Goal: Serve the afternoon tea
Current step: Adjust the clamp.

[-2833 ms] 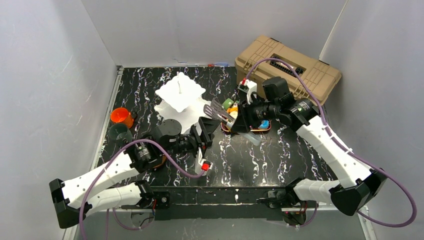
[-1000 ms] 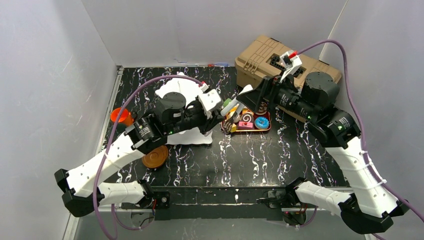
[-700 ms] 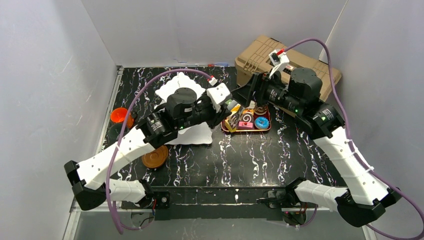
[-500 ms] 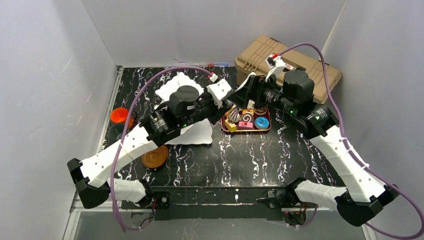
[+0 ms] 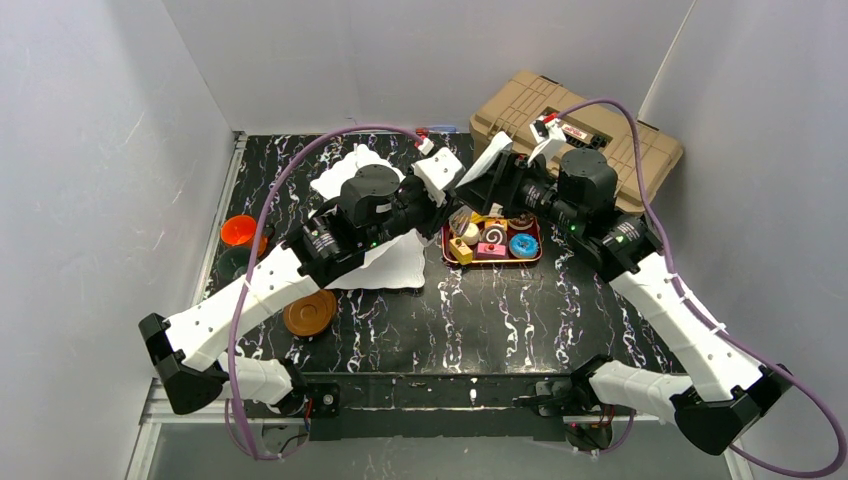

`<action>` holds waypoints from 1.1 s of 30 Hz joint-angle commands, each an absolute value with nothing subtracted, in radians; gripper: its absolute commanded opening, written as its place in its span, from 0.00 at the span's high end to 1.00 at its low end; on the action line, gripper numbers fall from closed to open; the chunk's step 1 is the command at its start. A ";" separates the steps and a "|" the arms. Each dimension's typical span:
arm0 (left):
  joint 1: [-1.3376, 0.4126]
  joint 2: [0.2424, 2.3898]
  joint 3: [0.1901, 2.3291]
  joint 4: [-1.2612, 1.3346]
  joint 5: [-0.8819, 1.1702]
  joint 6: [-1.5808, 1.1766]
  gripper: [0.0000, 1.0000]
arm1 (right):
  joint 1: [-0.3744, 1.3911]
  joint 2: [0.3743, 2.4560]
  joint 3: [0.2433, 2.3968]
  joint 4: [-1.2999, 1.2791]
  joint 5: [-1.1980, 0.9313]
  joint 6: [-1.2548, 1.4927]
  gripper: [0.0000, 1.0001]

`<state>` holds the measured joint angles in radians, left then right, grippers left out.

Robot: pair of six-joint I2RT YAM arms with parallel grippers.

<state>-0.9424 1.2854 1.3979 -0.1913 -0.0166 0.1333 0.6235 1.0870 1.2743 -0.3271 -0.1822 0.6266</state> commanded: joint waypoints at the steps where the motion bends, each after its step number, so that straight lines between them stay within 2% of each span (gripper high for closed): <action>1: -0.943 1.264 1.430 -0.144 0.000 0.119 1.00 | 0.627 1.090 1.259 -0.184 -0.203 0.679 0.15; 6: -0.944 1.261 1.425 -0.134 -0.001 0.123 1.00 | 0.627 1.104 1.235 -0.159 -0.208 0.707 0.25; 15: -0.943 1.251 1.409 -0.135 0.035 0.134 1.00 | 0.632 1.152 1.252 -0.126 -0.201 0.725 0.23; 17: -0.943 1.248 1.404 -0.132 0.037 0.140 1.00 | 0.632 1.155 1.250 -0.123 -0.198 0.730 0.26; 18: -0.944 1.247 1.402 -0.131 0.040 0.142 1.00 | 0.632 1.156 1.248 -0.122 -0.198 0.729 0.31; 19: -0.944 1.249 1.404 -0.134 0.050 0.144 0.93 | 0.632 1.157 1.246 -0.120 -0.198 0.728 0.37; 21: -0.944 1.250 1.413 -0.149 0.077 0.147 0.64 | 0.632 1.154 1.241 -0.123 -0.196 0.713 0.52; 22: -0.944 1.249 1.415 -0.158 0.089 0.149 0.54 | 0.632 1.149 1.240 -0.130 -0.188 0.701 0.59; 23: -0.944 1.247 1.418 -0.167 0.101 0.149 0.42 | 0.632 1.144 1.239 -0.144 -0.171 0.685 0.63; 25: -0.943 1.243 1.422 -0.187 0.099 0.152 0.18 | 0.632 1.129 1.239 -0.180 -0.132 0.645 0.65; 28: -0.941 1.232 1.430 -0.221 0.093 0.167 0.02 | 0.632 1.106 1.232 -0.214 -0.078 0.582 0.64; 33: -0.916 1.207 1.474 -0.335 0.148 0.203 0.02 | 0.632 1.087 1.224 -0.299 -0.006 0.438 0.59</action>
<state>-0.9375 1.2636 1.4090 -0.2493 0.0849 0.1669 0.6342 1.1347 1.2282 -0.2646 -0.0925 0.5823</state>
